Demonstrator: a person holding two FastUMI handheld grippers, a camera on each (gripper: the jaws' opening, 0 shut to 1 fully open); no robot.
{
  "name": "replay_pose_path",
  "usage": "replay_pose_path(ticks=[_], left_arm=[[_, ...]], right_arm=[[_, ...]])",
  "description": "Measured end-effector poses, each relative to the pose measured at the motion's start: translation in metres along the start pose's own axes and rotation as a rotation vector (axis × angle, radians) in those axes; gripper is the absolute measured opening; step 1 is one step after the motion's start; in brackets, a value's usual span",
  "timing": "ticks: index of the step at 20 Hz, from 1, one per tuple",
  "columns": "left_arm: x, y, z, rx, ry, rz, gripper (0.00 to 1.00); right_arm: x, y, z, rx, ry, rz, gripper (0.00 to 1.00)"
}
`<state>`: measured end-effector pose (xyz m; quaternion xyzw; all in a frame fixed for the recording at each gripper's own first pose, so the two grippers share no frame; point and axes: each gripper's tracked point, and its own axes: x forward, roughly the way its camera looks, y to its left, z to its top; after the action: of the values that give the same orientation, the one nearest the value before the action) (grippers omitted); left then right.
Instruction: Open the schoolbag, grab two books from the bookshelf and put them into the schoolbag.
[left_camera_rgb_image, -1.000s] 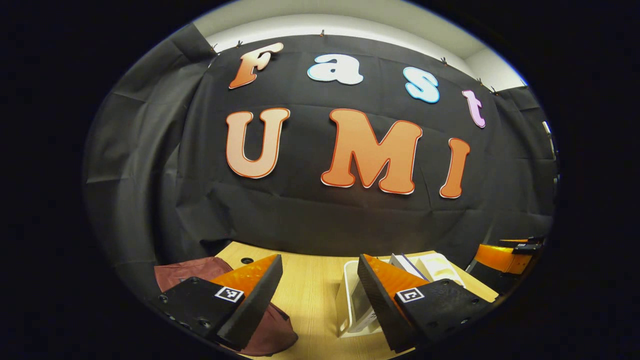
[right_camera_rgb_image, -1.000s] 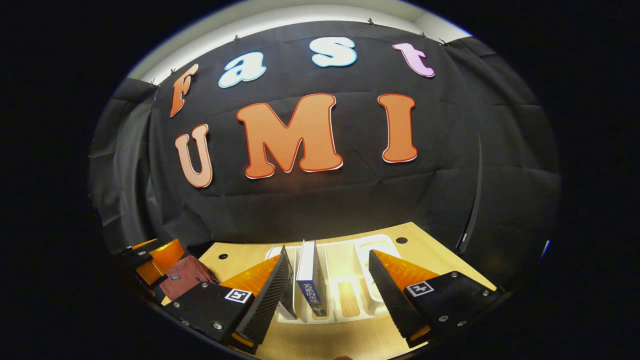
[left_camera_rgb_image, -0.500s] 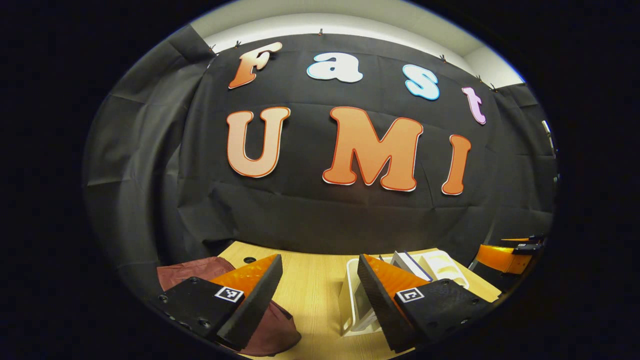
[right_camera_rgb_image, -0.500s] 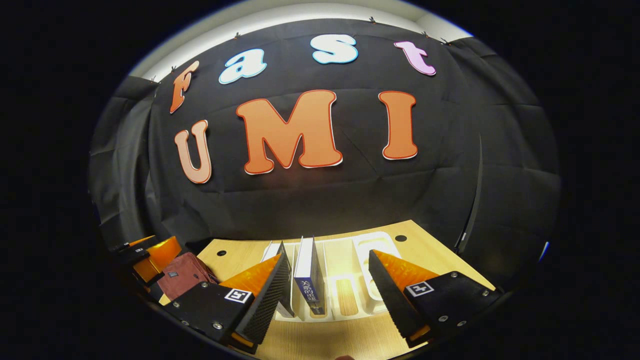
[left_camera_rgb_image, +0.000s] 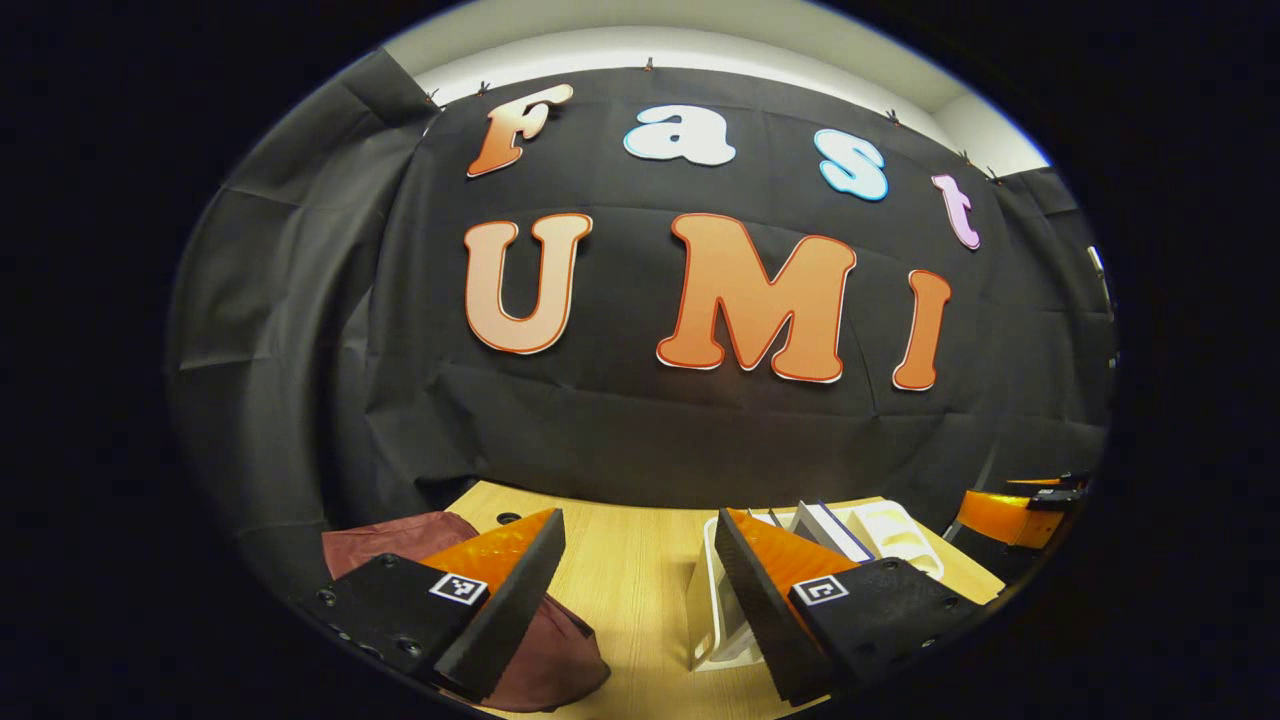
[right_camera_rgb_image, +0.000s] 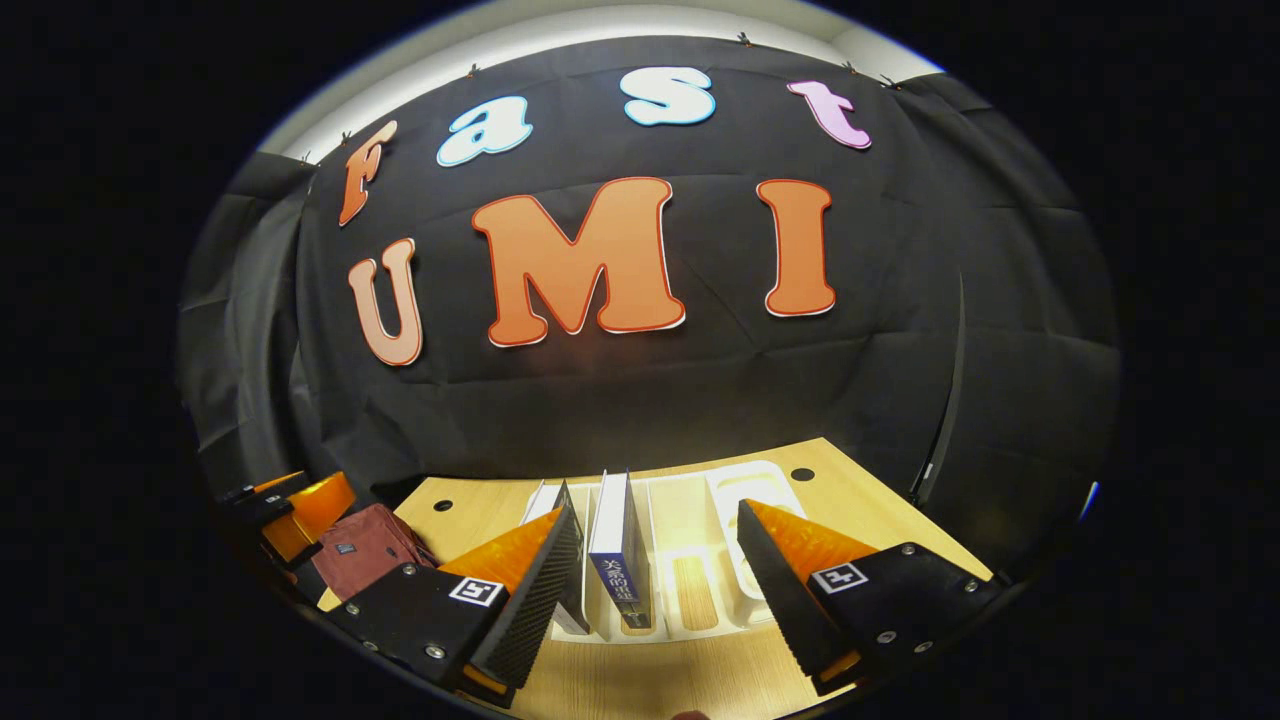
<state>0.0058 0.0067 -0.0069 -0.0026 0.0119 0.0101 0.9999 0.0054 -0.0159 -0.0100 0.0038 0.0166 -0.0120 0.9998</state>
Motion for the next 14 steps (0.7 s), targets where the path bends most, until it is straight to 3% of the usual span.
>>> replay_pose_path(ticks=[14], left_arm=[[-0.0066, 0.0071, -0.0015, 0.003, -0.003, 0.016, 0.95]], right_arm=[[-0.0041, 0.0022, -0.0003, -0.004, -0.003, 0.006, 0.96]])
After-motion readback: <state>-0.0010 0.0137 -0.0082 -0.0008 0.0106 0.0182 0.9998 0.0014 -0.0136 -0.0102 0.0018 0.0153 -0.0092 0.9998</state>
